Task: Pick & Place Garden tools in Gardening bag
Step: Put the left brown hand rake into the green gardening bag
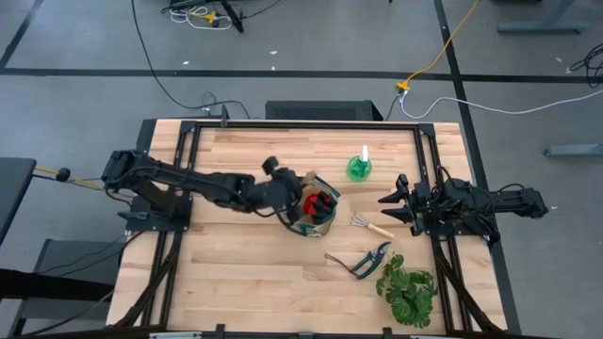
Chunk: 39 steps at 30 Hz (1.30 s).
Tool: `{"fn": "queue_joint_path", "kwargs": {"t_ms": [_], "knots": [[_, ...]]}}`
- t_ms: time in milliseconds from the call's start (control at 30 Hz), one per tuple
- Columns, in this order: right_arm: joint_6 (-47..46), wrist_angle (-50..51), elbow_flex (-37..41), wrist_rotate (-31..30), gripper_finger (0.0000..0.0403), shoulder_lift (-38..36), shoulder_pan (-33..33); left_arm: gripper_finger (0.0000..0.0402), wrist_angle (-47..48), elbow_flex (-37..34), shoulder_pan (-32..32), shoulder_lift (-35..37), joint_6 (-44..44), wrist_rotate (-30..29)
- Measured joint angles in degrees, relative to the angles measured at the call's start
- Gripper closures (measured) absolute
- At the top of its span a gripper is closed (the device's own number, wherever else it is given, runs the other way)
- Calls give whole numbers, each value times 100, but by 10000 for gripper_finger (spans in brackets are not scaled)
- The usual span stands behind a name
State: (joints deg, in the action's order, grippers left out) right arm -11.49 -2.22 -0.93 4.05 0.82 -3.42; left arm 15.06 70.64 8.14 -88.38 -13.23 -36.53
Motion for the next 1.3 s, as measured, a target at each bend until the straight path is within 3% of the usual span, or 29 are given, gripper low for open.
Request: {"fn": "queue_joint_path", "kwargs": {"t_ms": [233, 500, 700, 1033, 1300], "knots": [[0, 28, 0, 0, 243, 0, 0, 334, -603, -360, -534, 30, 104, 985], [0, 28, 0, -2, 243, 0, 0, 334, -2471, -1307, -776, 42, 312, 2205], [0, 28, 0, -11, 243, 0, -2, 334, -2640, -1575, -771, 42, 482, 2365], [-2, 26, 0, -15, 243, 0, 0, 334, -3800, -2359, -941, 42, 468, 2747], [-2, 28, -2, -15, 243, 2, 0, 334, -3944, -2427, -850, 42, 640, 2986]]}}
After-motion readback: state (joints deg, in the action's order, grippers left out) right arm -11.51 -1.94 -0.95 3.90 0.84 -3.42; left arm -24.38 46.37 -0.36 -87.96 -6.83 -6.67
